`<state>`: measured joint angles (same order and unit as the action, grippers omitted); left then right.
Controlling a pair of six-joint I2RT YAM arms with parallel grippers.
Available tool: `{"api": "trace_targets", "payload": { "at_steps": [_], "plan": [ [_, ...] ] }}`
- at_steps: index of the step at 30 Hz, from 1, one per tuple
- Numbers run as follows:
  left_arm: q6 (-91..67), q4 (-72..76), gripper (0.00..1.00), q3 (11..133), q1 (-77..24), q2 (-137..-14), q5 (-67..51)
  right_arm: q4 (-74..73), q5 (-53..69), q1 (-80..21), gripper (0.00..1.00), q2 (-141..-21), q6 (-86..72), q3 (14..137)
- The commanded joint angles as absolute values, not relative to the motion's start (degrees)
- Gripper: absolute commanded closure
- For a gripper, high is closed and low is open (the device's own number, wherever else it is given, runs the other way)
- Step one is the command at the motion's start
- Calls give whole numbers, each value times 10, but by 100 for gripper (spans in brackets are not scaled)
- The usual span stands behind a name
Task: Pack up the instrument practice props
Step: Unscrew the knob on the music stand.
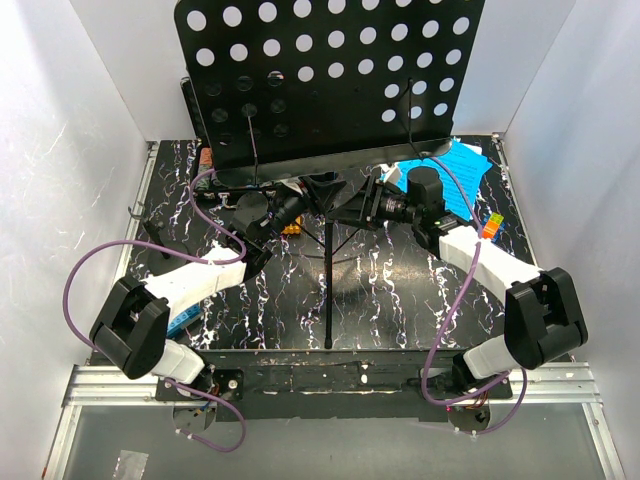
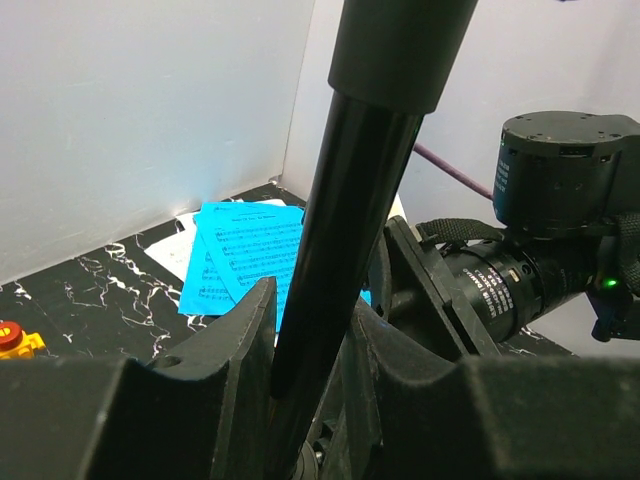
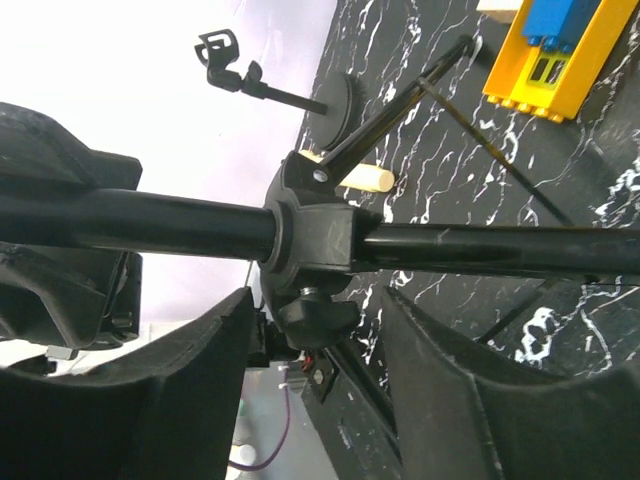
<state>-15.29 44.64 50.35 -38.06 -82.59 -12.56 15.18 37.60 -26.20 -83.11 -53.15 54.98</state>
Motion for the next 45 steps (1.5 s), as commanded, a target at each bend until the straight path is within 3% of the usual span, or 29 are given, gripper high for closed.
{"api": "trace_targets", "payload": {
  "at_steps": [1,4,14,20,24,33,45],
  "plan": [
    [-225,323,100,470,-411,-825,-204,177,360,-247,36,-821,-527,564],
    [-224,320,100,468,-411,-821,-203,173,365,-238,43,-821,-525,565],
    [-228,323,100,468,-414,-824,-199,180,410,-233,99,-845,-524,580],
    [-231,327,100,467,-414,-833,-198,140,386,-248,99,-827,-446,584],
    [-236,324,100,472,-414,-839,-199,114,278,-298,99,-765,-254,552],
    [-244,297,100,482,-413,-853,-206,143,138,-344,99,-708,-67,501],
    [-257,294,100,479,-414,-846,-217,139,-139,-493,99,-693,219,484]
  ]
}}
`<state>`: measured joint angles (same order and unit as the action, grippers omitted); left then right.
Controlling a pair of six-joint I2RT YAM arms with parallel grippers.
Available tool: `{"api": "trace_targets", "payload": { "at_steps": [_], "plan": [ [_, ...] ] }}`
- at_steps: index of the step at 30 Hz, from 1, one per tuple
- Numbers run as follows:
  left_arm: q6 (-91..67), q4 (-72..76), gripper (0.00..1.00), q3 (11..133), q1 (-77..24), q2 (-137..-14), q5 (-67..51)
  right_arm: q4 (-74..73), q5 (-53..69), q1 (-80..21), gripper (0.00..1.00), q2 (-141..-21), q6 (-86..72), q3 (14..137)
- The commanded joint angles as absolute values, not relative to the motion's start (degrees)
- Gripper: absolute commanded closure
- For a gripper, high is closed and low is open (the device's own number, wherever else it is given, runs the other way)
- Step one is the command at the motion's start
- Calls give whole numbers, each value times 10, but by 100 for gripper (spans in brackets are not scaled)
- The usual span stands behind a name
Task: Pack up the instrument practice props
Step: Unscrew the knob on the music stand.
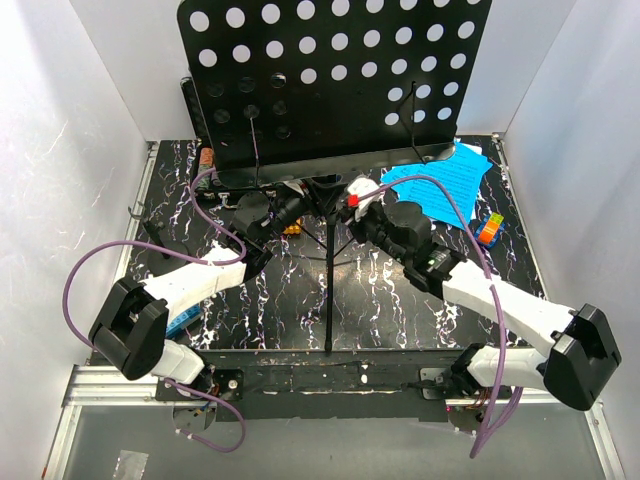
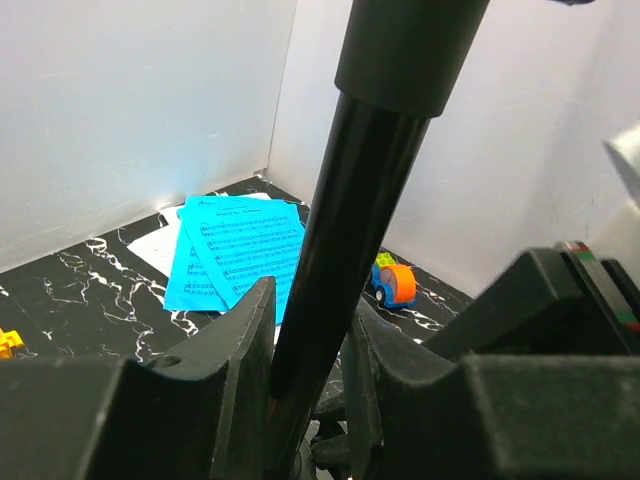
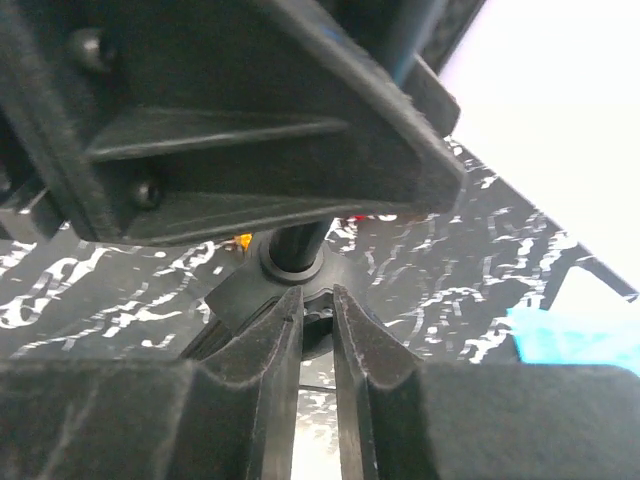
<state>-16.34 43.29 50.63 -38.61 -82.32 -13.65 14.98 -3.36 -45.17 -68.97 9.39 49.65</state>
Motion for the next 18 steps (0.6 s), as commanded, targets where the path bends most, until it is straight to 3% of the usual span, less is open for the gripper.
{"api": "trace_targets", "payload": {
  "at_steps": [1,7,10,13,18],
  "plan": [
    [-257,301,100,474,-415,-844,-214,139,-155,-500,99,-692,235,484],
    [-250,301,100,469,-415,-842,-209,100,-215,-515,99,-686,202,512],
    [-245,298,100,468,-415,-839,-207,32,-193,-516,55,-672,122,547],
    [-237,296,100,467,-415,-835,-205,1,-181,-513,20,-643,30,555],
    [-230,302,100,468,-416,-831,-201,-52,-39,-453,14,-621,-190,561]
  ]
}}
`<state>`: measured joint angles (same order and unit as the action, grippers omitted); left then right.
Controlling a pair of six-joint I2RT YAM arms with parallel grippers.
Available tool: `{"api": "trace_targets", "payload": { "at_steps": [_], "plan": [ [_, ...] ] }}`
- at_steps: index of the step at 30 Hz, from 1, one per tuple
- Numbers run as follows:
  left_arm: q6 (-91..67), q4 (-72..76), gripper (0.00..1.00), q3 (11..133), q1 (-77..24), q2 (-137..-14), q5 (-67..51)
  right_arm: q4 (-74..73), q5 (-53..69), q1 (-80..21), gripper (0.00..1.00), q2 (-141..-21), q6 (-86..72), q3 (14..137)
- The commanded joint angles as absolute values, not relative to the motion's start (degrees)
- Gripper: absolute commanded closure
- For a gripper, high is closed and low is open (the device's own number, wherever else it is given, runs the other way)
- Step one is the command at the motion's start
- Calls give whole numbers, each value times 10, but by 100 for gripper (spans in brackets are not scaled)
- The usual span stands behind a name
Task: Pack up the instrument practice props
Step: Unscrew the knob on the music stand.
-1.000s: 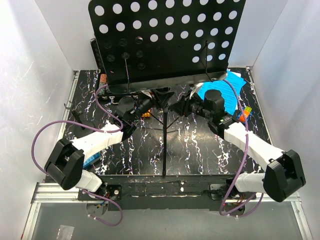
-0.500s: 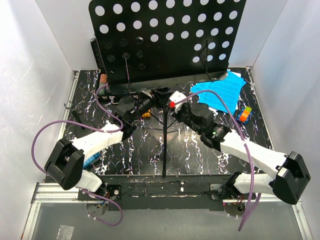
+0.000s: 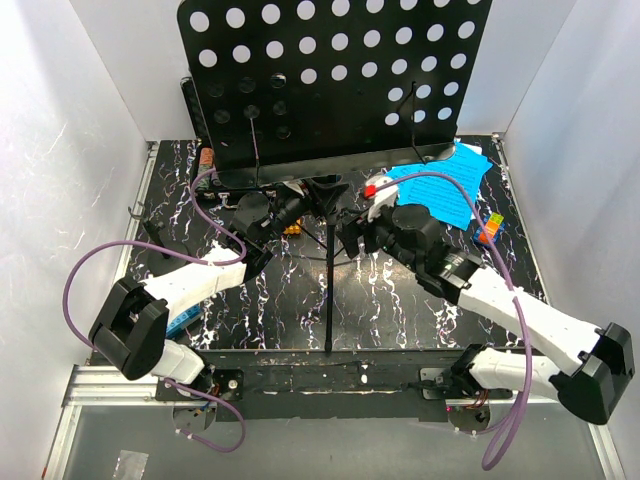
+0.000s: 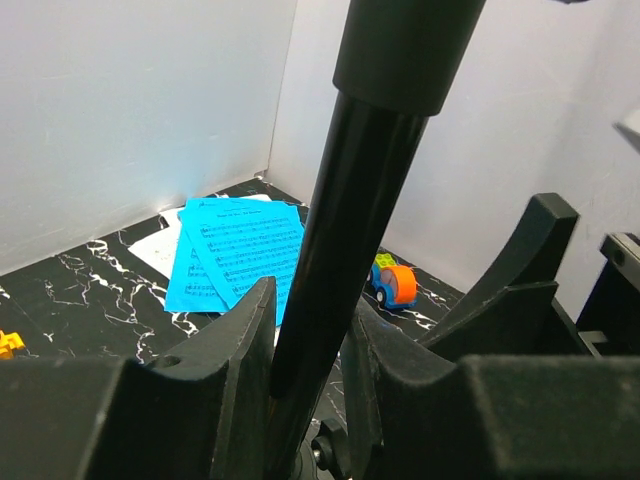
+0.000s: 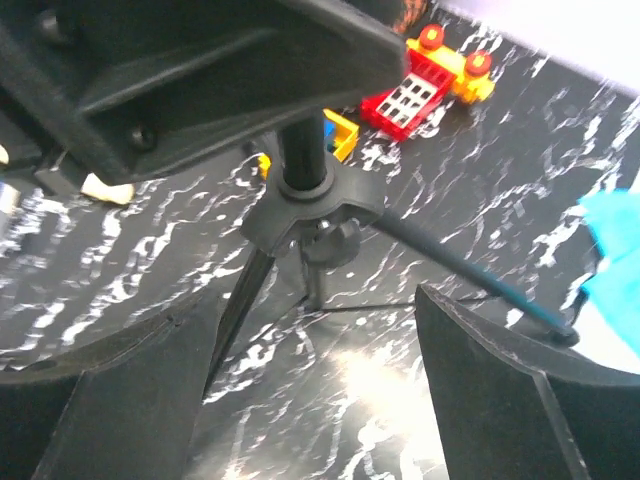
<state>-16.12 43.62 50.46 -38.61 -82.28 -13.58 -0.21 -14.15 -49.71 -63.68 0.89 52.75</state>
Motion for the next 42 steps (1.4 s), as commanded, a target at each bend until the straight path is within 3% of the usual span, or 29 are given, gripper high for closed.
{"api": "trace_targets", "payload": {
  "at_steps": [1,7,12,23,31,33,37,42],
  "plan": [
    [-231,304,100,468,-416,-831,-200,-54,-5,-435,13,-628,-232,564],
    [-236,304,100,472,-416,-824,-206,47,219,-318,16,-671,-433,536],
    [-237,303,100,472,-417,-819,-204,132,317,-290,31,-725,-508,533],
    [-233,296,100,469,-416,-812,-204,164,318,-287,48,-769,-529,525],
    [-235,293,100,468,-417,-809,-203,207,331,-268,55,-782,-554,505],
    [-232,290,100,469,-417,-809,-202,218,337,-265,54,-779,-555,498],
    [-227,280,100,476,-417,-810,-195,224,351,-259,41,-765,-557,481],
    [-221,278,100,480,-417,-807,-181,245,369,-240,47,-749,-572,450]
  ]
}}
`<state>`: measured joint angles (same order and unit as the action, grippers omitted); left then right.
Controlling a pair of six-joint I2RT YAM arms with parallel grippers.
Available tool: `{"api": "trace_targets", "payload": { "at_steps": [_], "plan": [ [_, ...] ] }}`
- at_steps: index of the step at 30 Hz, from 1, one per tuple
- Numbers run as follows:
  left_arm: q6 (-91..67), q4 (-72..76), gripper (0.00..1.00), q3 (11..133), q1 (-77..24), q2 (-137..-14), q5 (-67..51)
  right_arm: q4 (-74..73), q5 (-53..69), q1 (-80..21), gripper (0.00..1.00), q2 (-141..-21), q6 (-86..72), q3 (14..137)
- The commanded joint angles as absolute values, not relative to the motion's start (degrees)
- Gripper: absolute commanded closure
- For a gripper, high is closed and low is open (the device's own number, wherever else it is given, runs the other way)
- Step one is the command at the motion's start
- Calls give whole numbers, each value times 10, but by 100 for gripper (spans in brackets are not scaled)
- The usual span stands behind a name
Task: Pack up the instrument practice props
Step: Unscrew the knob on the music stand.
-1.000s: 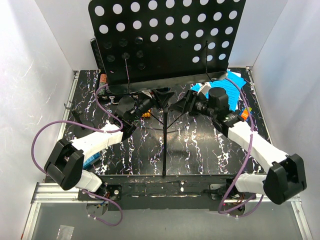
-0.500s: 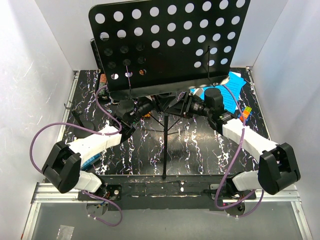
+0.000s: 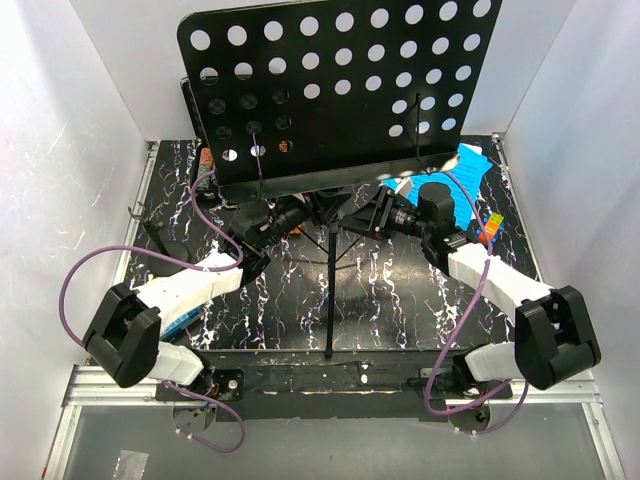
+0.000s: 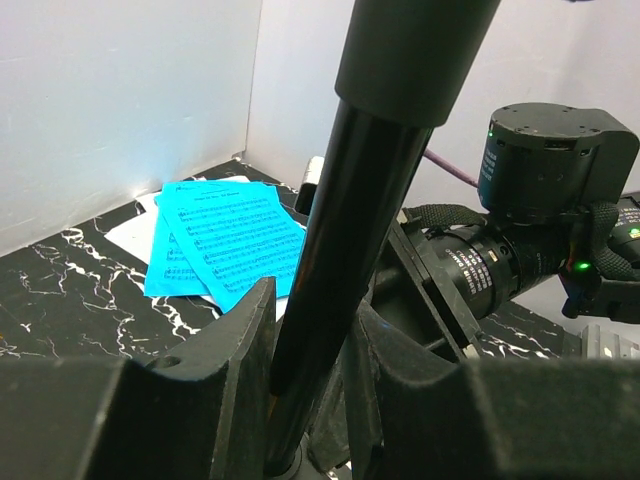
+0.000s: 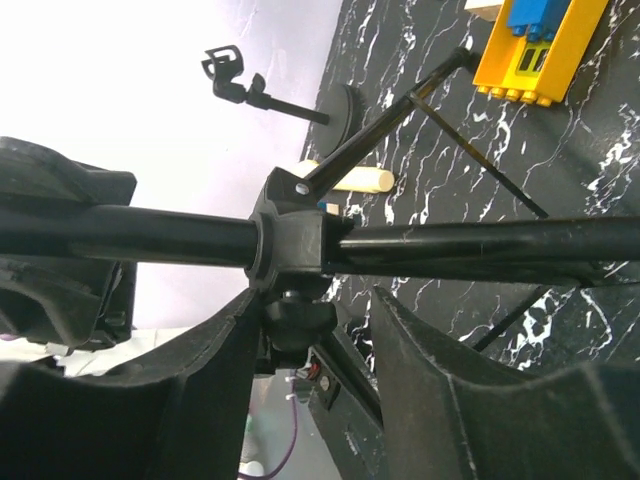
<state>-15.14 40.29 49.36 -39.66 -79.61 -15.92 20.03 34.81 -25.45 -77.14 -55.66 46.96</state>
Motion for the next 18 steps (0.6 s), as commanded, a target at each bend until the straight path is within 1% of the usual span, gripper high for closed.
{"api": "trace_targets", "payload": {
  "at_steps": [1,6,7,10,11,12,16,18],
  "plan": [
    [-221,278,100,481,-417,-807,-180,249,373,-236,50,-749,-574,448],
    [-221,273,100,490,-417,-815,-185,265,381,-230,61,-753,-579,447],
    [-221,272,100,491,-417,-816,-187,269,384,-230,65,-758,-582,451],
    [-221,266,100,497,-417,-820,-190,276,402,-230,81,-768,-586,462],
    [-221,265,100,497,-417,-818,-188,276,404,-230,87,-771,-587,466],
    [-221,265,100,497,-417,-818,-187,274,405,-230,98,-773,-584,467],
    [-224,260,100,502,-417,-818,-180,247,392,-236,99,-759,-542,475],
    [-228,255,100,505,-417,-818,-175,205,366,-250,99,-741,-487,484]
  ]
}}
